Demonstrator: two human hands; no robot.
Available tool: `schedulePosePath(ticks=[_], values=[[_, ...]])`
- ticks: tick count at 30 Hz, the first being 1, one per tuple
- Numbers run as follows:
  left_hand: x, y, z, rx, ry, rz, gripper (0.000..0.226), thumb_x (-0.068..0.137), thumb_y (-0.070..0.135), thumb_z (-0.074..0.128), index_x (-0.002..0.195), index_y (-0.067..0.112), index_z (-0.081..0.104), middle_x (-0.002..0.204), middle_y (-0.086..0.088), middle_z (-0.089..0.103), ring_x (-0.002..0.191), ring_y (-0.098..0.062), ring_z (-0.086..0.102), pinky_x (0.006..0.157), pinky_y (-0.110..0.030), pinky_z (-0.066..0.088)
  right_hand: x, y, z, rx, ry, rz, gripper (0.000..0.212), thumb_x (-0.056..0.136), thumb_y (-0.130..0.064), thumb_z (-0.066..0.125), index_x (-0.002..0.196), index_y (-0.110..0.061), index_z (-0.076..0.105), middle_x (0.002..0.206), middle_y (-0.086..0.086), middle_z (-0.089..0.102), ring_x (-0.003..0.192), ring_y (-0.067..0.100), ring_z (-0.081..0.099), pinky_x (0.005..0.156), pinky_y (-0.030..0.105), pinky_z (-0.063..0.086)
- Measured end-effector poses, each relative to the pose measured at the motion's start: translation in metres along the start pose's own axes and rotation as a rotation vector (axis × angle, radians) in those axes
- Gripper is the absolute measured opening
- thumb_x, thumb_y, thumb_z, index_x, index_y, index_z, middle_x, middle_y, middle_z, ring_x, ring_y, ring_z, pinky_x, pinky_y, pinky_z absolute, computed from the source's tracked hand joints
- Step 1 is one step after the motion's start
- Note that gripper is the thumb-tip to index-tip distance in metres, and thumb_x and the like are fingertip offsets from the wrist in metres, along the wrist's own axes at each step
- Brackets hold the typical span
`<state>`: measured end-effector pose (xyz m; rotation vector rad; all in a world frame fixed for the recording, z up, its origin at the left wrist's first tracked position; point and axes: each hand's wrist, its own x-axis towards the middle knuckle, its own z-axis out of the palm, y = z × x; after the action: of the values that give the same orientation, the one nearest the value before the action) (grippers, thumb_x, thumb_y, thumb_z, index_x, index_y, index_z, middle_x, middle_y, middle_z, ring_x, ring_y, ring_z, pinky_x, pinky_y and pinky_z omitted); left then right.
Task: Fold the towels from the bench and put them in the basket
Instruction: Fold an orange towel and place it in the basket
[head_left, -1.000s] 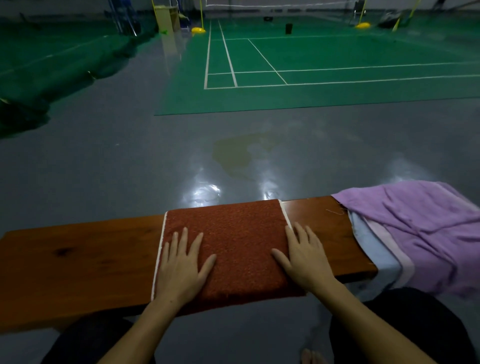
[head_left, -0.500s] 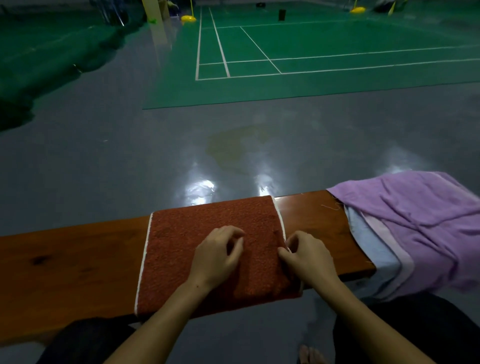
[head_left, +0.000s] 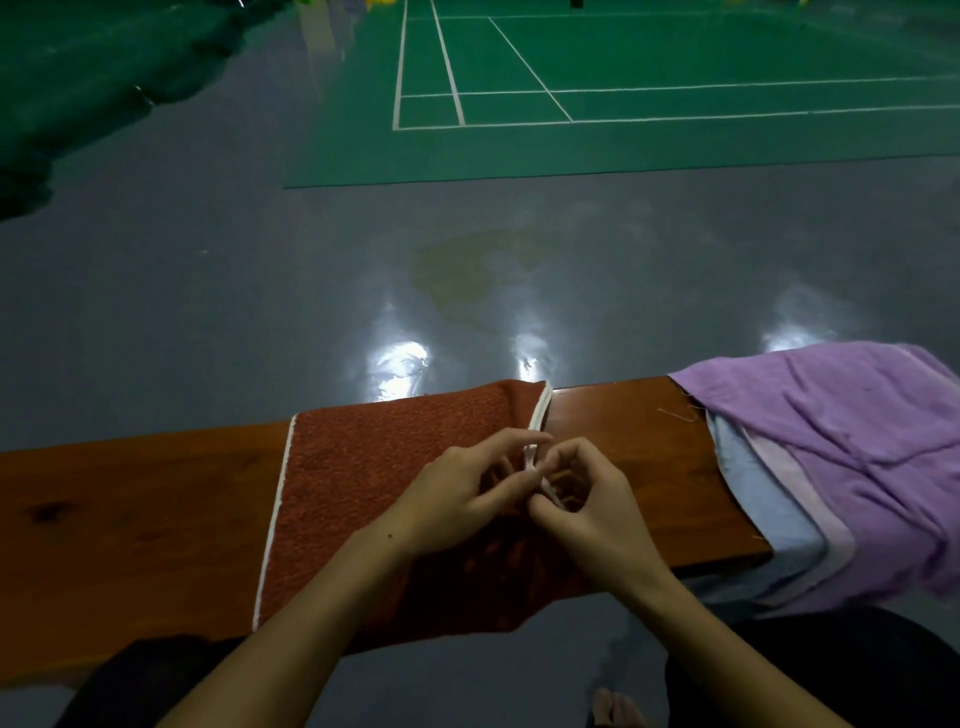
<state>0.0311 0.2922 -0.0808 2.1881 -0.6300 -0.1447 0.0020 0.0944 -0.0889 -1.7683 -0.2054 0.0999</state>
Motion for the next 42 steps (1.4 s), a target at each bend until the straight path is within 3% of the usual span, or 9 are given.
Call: schedulePosePath(ticks=[7,12,16,20,25,34,36,39,42], values=[[0.001,-0.014,-0.025,-0.059,-0.063,-0.041,0.024,0.091,0.036,0.08,0.111,0.031,0.069,0.102,0.01,0.072,0.094,-0.011,0.07,0.083,-0.043,0.058,-0.003,-0.009,-0.009,0.076,-0.132,-0.032,0.026,0.091,-0.001,0.075,0.109,-0.014,0.063,0.11,0.003,0.071,0.1,0.028,0.073,0.079,0.04,0.064],[-0.003,-0.022,-0.031,0.127,0.008,-0.069,0.028,0.082,0.058,0.07,0.104,0.043,0.06,0.098,0.018,0.071,0.088,-0.007,0.069,0.077,-0.044,0.058,-0.009,-0.014,-0.02,0.122,-0.16,0.017,0.035,0.089,0.005,0.075,0.117,-0.014,0.066,0.113,0.004,0.073,0.103,0.027,0.074,0.083,0.039,0.063],[-0.006,-0.025,-0.033,0.067,0.084,-0.044,0.018,0.091,0.035,0.077,0.098,0.033,0.061,0.092,0.008,0.07,0.083,-0.016,0.07,0.074,-0.046,0.057,-0.016,-0.012,-0.032,-0.016,-0.289,0.116,0.041,0.089,-0.013,0.082,0.125,-0.023,0.065,0.114,0.002,0.073,0.104,0.022,0.074,0.085,0.042,0.064],[-0.009,-0.02,-0.044,-0.062,0.142,-0.05,0.016,0.092,0.019,0.08,0.096,0.022,0.065,0.089,-0.002,0.069,0.083,-0.026,0.069,0.076,-0.047,0.057,-0.023,-0.004,-0.044,-0.165,-0.398,0.179,0.022,0.093,-0.018,0.079,0.113,-0.018,0.071,0.106,0.004,0.074,0.097,0.019,0.076,0.082,0.04,0.066],[-0.017,-0.009,-0.053,-0.244,0.142,-0.086,0.015,0.092,0.008,0.078,0.098,0.006,0.064,0.09,-0.009,0.071,0.083,-0.016,0.07,0.077,-0.029,0.055,-0.02,-0.005,-0.048,-0.197,-0.319,0.11,0.011,0.094,-0.022,0.077,0.105,-0.02,0.075,0.1,-0.001,0.076,0.09,0.018,0.077,0.078,0.04,0.066],[-0.025,0.009,-0.065,-0.547,0.16,-0.133,0.018,0.091,0.0,0.075,0.093,0.004,0.058,0.088,-0.01,0.067,0.084,-0.021,0.062,0.078,-0.03,0.052,0.004,0.006,-0.029,-0.266,-0.003,-0.047,0.009,0.093,-0.025,0.079,0.099,-0.024,0.073,0.092,-0.01,0.074,0.085,0.008,0.074,0.072,0.029,0.064],[-0.026,0.01,-0.068,-0.596,0.15,-0.136,0.02,0.089,0.004,0.077,0.091,0.009,0.058,0.088,-0.011,0.066,0.085,-0.023,0.061,0.079,-0.033,0.052,0.013,0.011,-0.022,-0.283,0.067,-0.101,0.009,0.092,-0.026,0.08,0.099,-0.026,0.074,0.102,-0.015,0.073,0.094,0.003,0.071,0.08,0.028,0.062],[-0.027,0.007,-0.07,-0.669,0.14,-0.126,0.019,0.083,0.011,0.077,0.088,0.012,0.058,0.085,-0.01,0.063,0.084,-0.024,0.06,0.079,-0.034,0.053,0.026,0.013,-0.009,-0.209,0.067,-0.117,0.009,0.089,-0.026,0.082,0.096,-0.03,0.077,0.144,-0.016,0.058,0.128,-0.004,0.056,0.099,0.026,0.057],[-0.027,0.004,-0.072,-0.716,0.156,-0.131,0.022,0.079,0.019,0.077,0.088,0.012,0.058,0.085,-0.011,0.061,0.085,-0.027,0.059,0.081,-0.038,0.052,0.034,0.008,0.005,-0.021,0.019,-0.127,0.011,0.088,-0.012,0.082,0.097,-0.019,0.081,0.153,-0.015,0.052,0.135,-0.01,0.049,0.1,0.02,0.054]])
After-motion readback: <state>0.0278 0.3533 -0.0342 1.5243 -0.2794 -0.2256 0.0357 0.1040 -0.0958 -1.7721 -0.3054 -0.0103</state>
